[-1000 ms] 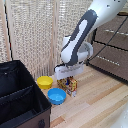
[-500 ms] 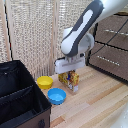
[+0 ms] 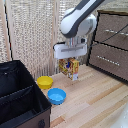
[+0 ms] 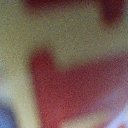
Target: Position your gripper near the granola bar, please. Lightly grip the granola bar with your gripping tool. Relocate your gripper along with the granola bar toward the leading division of the caddy with caution. Gently release the granola bar into the leading division of the caddy.
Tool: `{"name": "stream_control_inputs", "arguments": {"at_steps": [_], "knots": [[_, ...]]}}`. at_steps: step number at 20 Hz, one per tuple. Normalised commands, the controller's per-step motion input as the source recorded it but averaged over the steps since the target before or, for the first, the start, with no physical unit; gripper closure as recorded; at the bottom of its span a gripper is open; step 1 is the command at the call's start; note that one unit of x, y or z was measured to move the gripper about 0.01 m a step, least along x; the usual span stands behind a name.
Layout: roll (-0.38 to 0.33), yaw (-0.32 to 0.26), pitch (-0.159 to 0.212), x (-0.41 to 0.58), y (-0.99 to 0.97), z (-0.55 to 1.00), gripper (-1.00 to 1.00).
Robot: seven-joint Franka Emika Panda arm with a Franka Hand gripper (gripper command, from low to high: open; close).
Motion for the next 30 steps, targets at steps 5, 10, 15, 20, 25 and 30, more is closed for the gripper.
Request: {"name": "stream_control_inputs", "arguments": {"at_steps": [5, 10, 15, 20, 25, 30], "knots": [[0.066, -0.267, -0.032, -0.023, 0.15, 0.72, 1.0], [0.0, -0.33, -0.046, -0.003, 0.08, 0.74, 1.0], [0.011, -0.339, -0.012, -0.001, 0.04, 0.54, 1.0], [0.01, -0.297, 0.0, -0.018, 0.21, 0.24, 1.0], [0.0, -0.227, 0.021, -0.046, 0.43, 0.08, 1.0], [-0.009, -0.19, 0.055, -0.093, 0.5, 0.02, 1.0]]}}
